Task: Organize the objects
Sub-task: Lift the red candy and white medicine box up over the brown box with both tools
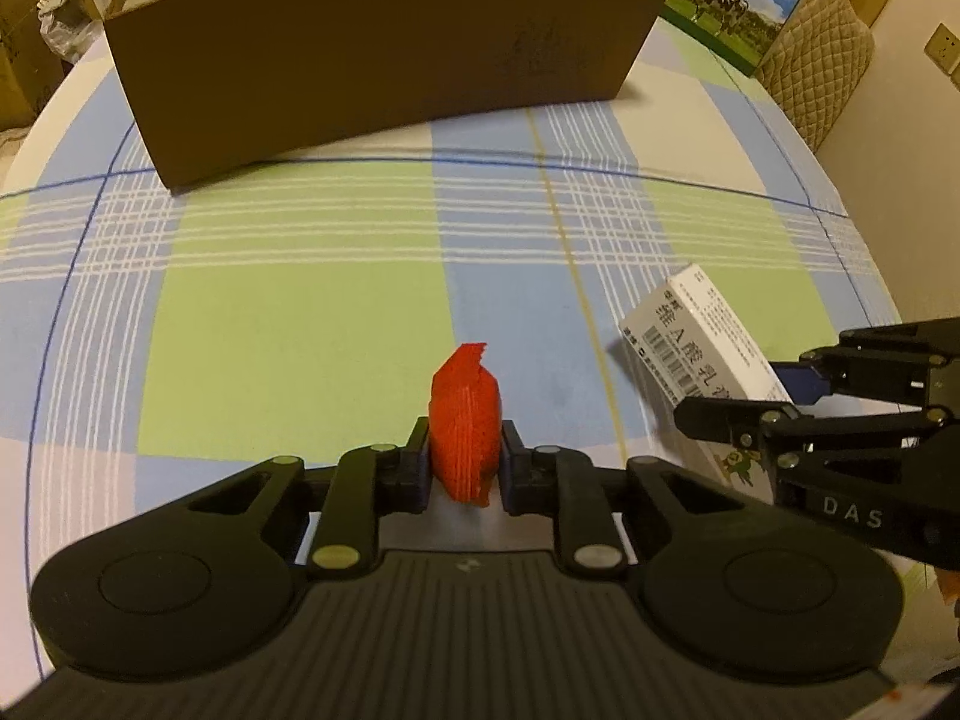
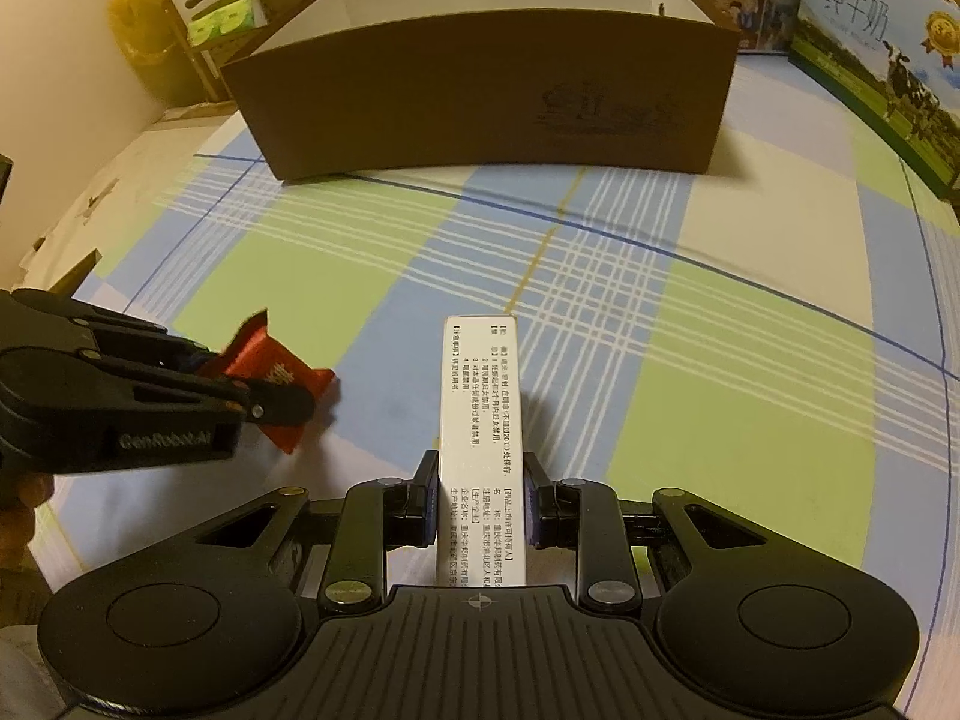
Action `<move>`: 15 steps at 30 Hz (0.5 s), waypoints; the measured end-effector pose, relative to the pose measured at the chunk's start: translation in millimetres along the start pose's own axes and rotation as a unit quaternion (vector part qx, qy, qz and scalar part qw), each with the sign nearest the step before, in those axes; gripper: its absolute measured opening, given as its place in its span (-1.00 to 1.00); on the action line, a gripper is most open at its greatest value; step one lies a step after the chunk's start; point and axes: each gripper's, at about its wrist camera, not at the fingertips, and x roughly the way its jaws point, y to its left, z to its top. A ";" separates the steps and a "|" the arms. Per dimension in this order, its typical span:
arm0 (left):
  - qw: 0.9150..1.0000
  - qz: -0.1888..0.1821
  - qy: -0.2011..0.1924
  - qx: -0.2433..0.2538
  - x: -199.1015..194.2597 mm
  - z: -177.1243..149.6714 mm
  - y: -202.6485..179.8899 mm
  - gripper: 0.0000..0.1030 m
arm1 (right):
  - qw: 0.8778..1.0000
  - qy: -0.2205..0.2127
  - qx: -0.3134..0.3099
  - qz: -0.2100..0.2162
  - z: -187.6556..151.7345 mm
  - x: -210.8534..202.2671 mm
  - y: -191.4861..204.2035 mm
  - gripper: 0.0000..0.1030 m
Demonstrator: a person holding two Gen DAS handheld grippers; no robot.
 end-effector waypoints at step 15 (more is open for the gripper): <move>1.000 0.006 -0.016 -0.002 -14.4 14.1 0.4 -0.69 | 1.000 -0.014 -0.007 0.003 9.9 -1.5 -0.3 -0.55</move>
